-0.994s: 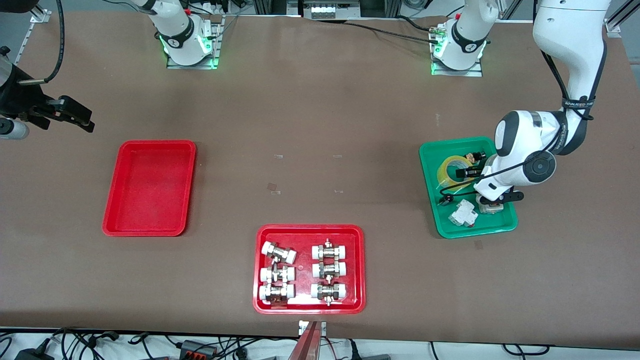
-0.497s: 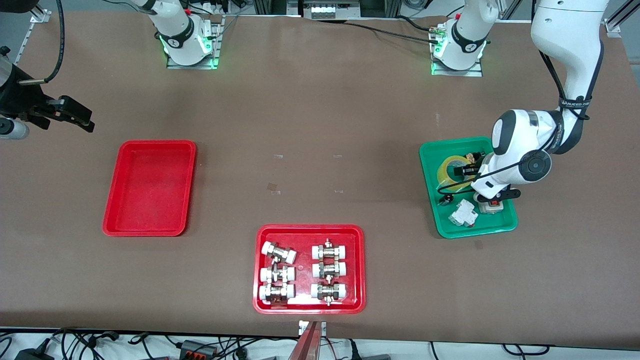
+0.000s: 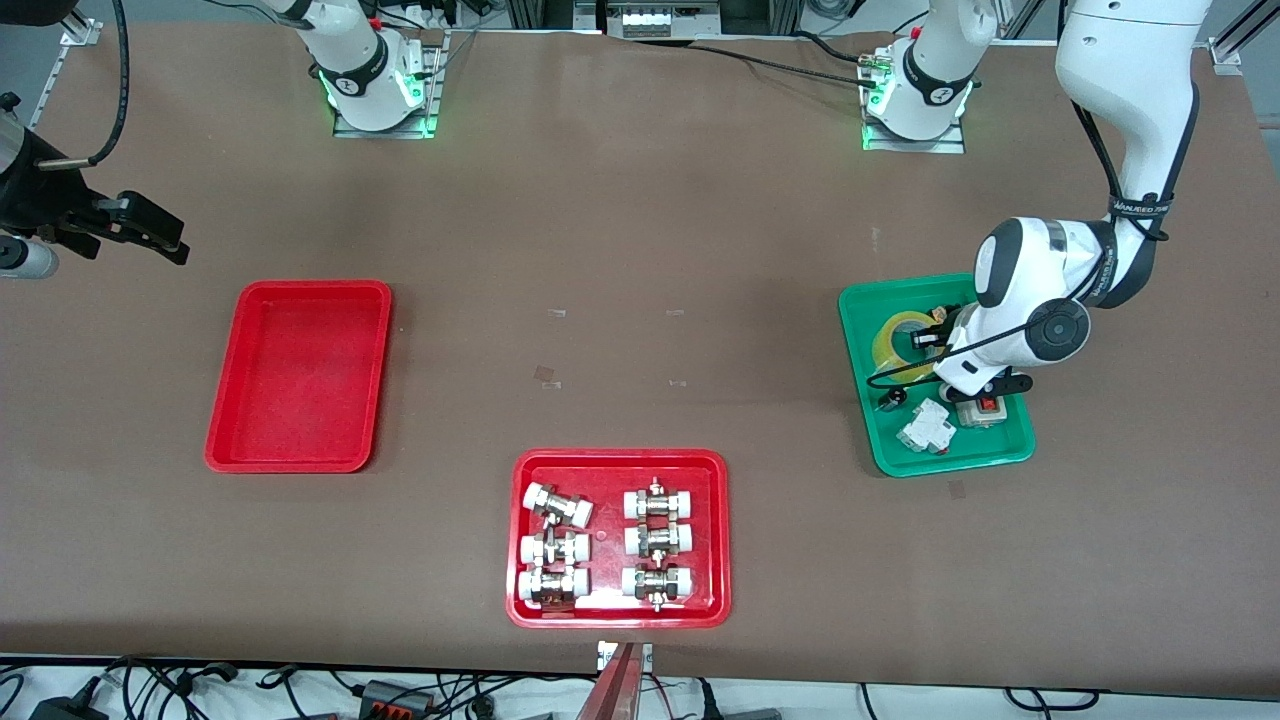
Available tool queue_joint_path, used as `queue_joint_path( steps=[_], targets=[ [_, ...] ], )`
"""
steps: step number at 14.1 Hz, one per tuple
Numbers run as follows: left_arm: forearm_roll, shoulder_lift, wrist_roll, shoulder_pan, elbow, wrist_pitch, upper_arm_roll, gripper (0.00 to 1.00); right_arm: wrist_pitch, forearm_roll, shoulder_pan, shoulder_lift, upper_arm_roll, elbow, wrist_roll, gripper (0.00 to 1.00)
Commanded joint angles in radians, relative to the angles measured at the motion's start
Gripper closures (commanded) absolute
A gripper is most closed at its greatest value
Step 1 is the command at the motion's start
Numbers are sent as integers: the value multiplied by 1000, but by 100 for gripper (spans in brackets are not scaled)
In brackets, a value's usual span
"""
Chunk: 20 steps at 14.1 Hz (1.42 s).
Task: Left arm passes tape to right arm into tray
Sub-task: 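Grasp the tape roll rim with the left gripper and lift it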
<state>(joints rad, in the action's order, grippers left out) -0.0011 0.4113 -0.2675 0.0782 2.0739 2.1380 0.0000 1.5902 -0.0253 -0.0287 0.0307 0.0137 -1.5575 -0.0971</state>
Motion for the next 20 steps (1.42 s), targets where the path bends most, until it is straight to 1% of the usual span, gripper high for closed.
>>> queue_joint_path(
  steps=[1,2,4,5,9,10,12,13,14,15,16,17,18,20],
  targets=[
    [-11,-42,5,-6,31,8,-5,93,-13,-4,0,-8,2,4,-1,0],
    [-10,-51,8,-9,28,3,-5,99,-13,-4,0,-8,2,4,-1,0],
    [-7,-63,20,-9,9,-24,-5,99,-13,-4,0,-8,2,4,-1,0],
    [-7,-69,25,-9,-21,-65,-5,99,-13,-4,0,-8,2,4,-1,0],
    [-4,-178,36,0,-128,-194,-9,99,-15,-4,0,-9,2,5,-3,0],
    [-4,-199,36,0,-176,-249,-26,99,-18,-4,0,-9,2,5,-3,0],
    [-10,-212,25,3,-350,-460,-75,99,-32,-8,0,-9,0,5,-4,0],
    [-11,-204,21,6,-453,-571,-134,99,-32,-19,0,-9,0,5,-3,0],
    [-11,-200,10,11,-530,-614,-191,99,-32,-25,0,-9,0,5,-3,0],
    [-16,-178,-34,20,-573,-613,-237,99,-38,-27,0,-9,2,5,-1,0],
    [-25,-116,-103,40,-625,-616,-268,99,-54,-27,-2,-9,2,5,2,0],
    [-61,-62,-160,55,-674,-615,-285,99,-79,-27,-3,-6,2,4,0,0],
    [-115,-8,-212,93,-710,-594,-299,99,-110,-24,-5,-5,3,-7,-4,0],
    [-172,119,-318,174,-812,-439,-301,99,-121,-1,-4,-8,6,-22,-1,0]
  ],
)
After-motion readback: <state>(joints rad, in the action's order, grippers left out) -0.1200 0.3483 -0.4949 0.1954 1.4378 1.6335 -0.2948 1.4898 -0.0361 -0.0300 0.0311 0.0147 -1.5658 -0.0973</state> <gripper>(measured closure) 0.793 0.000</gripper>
